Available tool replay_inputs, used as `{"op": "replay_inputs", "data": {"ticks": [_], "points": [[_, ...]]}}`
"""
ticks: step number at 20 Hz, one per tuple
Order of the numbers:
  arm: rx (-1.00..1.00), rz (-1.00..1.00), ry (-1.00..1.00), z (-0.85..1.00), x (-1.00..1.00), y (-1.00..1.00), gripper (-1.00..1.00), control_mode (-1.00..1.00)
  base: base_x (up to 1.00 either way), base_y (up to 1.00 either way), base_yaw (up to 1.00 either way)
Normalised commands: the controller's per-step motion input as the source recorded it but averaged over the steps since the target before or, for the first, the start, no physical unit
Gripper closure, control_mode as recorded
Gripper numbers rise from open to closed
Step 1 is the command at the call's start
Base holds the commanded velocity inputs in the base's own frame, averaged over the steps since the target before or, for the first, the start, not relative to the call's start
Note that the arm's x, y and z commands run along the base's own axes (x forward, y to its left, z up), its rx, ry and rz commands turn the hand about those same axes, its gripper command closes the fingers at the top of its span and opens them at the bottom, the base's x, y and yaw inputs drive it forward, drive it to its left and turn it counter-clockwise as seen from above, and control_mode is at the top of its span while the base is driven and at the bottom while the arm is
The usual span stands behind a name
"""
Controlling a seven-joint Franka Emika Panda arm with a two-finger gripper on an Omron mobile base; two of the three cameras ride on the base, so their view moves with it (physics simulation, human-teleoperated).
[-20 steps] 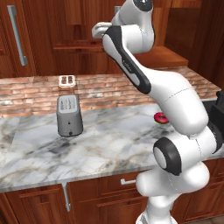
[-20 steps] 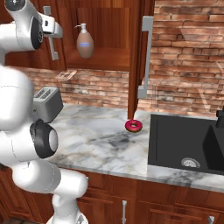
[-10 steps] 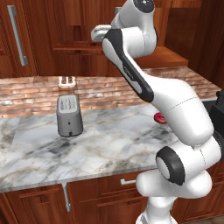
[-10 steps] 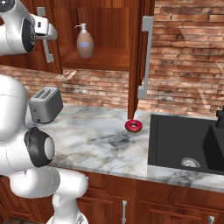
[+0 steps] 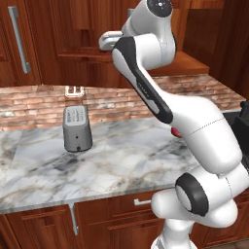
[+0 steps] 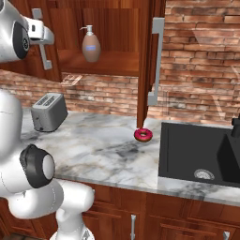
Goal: Pick the sponge and soap dispenser from the cabinet and place them on the counter.
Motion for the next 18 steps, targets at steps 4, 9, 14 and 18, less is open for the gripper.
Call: {"op": "replay_inputs", "data": {"ticks": [4, 9, 14, 18], "points": [[0.0, 0.0, 0.0, -0.41, -0.3, 0.85, 1.0, -1.0, 0.0, 0.0, 0.0], [0.0, 0.0, 0.0, -0.41, -0.3, 0.89, 1.0, -1.0, 0.0, 0.0, 0.0], [0.0, 0.0, 0.0, -0.41, -0.26, 0.93, 1.0, -1.0, 0.0, 0.0, 0.0], [0.0, 0.0, 0.0, -0.42, -0.27, 0.92, 1.0, -1.0, 0.0, 0.0, 0.0]]}}
